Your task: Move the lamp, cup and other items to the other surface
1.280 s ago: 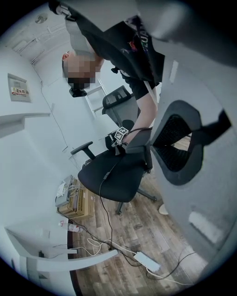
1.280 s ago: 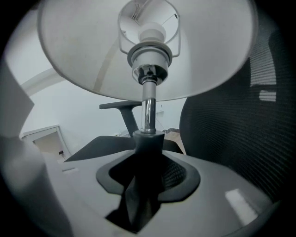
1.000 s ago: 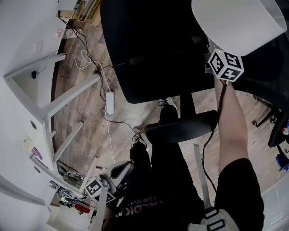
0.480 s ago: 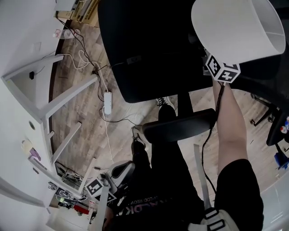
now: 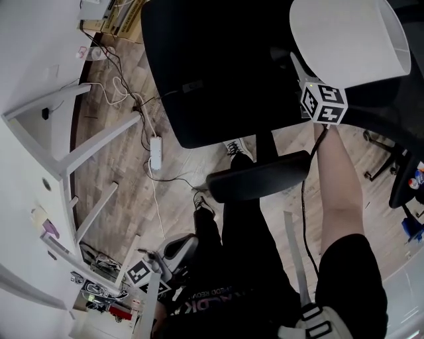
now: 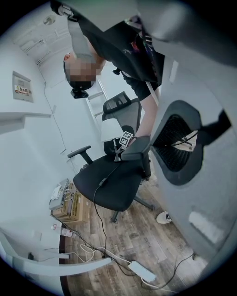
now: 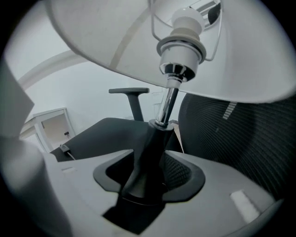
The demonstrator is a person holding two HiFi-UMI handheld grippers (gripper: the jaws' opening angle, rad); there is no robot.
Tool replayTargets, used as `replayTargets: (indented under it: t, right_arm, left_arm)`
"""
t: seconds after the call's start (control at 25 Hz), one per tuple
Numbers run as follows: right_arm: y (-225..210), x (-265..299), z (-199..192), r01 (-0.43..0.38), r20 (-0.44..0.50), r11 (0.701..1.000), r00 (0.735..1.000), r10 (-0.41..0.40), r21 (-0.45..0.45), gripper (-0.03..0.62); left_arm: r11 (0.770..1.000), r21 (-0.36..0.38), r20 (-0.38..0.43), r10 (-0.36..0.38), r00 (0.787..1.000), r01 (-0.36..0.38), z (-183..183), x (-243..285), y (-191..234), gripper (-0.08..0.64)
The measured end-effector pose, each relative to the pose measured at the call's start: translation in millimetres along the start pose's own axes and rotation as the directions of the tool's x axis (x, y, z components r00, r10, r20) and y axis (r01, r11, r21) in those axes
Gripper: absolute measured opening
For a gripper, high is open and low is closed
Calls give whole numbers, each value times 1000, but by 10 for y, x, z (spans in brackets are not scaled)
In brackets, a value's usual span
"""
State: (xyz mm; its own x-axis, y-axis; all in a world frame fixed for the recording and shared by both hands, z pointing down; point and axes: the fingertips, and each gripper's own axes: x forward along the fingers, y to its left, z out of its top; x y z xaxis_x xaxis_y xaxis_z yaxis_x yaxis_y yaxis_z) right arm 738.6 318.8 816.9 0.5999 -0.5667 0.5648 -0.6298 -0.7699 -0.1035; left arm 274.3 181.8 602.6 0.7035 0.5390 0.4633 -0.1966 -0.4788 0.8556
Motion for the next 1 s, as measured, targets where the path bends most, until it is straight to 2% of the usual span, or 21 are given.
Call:
replayTargets:
  t: [0.12,0.24,0.28,0.32,0.36,0.52,0.68,0.8,0.92,1.0]
  right_arm:
    - [-64,-153,-80,16,-31,1000,999,-16,-3,201]
    - [-130,-379,-167,48,-73,999,996,-47,10,161]
    - [-149,-475,-209,62,-90,998,994,-60,12,132]
    - [-166,-579,-251,74,-108,997,992,-72,13,28]
    - [-183,-685,-283,86,-125,996,989,-84,12,5]
    - [-261,-1209,-241,145,-159,989,978,-138,33,5]
    - [-255,-1775,119,182,-133,983,975,-176,32,5]
    - [-62,-2145,546,190,-81,982,979,-188,10,5]
    - [345,-2425,1028,153,0,988,988,-153,-20,5]
    - [718,-2528,1317,96,49,995,994,-94,-35,5]
  left_arm:
    - [1000,9,13,-22,1000,22,33,-13,-44,3]
    - [999,32,38,-45,998,44,88,-70,-94,3]
    - [998,41,52,-54,997,52,111,-96,-110,3]
    - [997,51,68,-63,996,60,134,-123,-122,3]
    - [996,61,85,-73,994,68,159,-152,-131,3]
    - [989,97,163,-126,979,111,230,-356,-201,3]
    - [980,137,233,-176,956,147,244,-682,-300,3]
    - [970,176,271,-210,940,166,189,-1000,-350,3]
    - [964,212,320,-226,920,163,134,-1324,-367,3]
    - [961,239,359,-217,908,135,114,-1529,-375,3]
